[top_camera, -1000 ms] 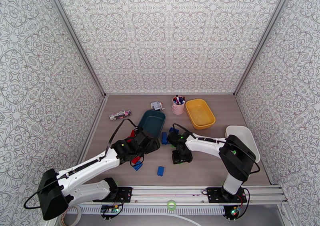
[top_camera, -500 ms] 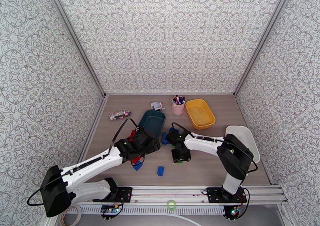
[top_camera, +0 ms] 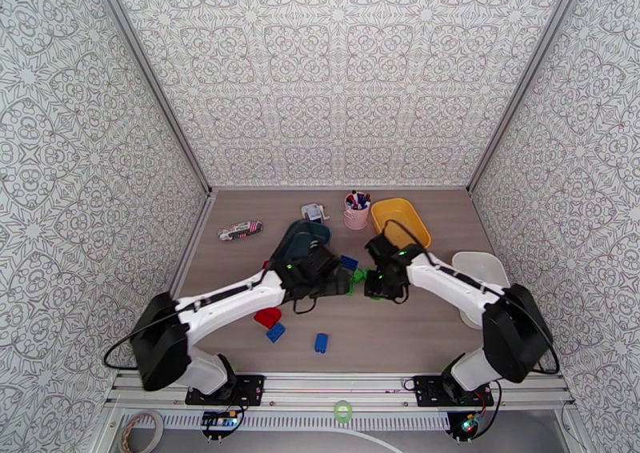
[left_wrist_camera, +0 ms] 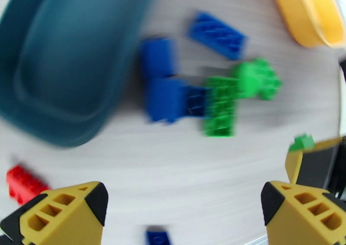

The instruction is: Sort the legos into containers by color

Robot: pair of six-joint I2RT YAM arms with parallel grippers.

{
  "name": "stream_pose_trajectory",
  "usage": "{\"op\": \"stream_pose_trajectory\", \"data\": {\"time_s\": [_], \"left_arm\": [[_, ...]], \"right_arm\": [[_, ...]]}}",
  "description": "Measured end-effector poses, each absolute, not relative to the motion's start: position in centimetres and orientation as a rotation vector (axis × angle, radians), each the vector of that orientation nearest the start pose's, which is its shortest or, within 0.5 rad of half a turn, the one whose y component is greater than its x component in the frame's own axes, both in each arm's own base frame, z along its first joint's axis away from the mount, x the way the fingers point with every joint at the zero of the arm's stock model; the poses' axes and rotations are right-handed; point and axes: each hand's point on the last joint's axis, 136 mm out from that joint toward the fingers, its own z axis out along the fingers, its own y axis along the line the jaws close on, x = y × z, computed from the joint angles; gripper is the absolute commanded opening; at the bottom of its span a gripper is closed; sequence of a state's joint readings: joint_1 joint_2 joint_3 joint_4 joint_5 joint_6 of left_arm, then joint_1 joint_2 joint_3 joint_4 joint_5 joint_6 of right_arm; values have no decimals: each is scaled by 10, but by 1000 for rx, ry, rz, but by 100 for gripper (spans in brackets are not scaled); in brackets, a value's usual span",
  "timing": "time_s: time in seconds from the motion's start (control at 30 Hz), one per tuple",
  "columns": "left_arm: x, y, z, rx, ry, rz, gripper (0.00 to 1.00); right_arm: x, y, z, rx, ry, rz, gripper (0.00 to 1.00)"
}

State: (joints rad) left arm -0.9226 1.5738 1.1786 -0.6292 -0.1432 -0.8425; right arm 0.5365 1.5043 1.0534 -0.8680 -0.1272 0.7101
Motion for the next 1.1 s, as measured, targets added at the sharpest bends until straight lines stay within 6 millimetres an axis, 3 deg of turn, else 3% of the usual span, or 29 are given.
{"op": "stream_pose_trajectory", "data": {"time_s": [0.17, 0.37, 0.6, 0.7, 0.87, 1.1], "left_arm": [[272, -360, 143, 261, 2611, -578, 99], [280, -435, 166, 487, 2533, -770, 99], [267, -515, 196, 744, 2413, -933, 99], [256, -538, 207, 833, 2373, -968, 99], [242, -554, 219, 931, 2329, -1005, 99], [244, -548, 212, 936, 2359, -977, 99]], "right_arm": [[280, 132, 112, 452, 2868, 437, 24], [293, 53, 135, 757, 2721, 434, 24], [274, -54, 138, 1157, 2570, 307, 24], [259, -88, 136, 1291, 2522, 240, 28], [244, -113, 125, 1394, 2527, 157, 38], [241, -121, 117, 1402, 2562, 114, 71]]}}
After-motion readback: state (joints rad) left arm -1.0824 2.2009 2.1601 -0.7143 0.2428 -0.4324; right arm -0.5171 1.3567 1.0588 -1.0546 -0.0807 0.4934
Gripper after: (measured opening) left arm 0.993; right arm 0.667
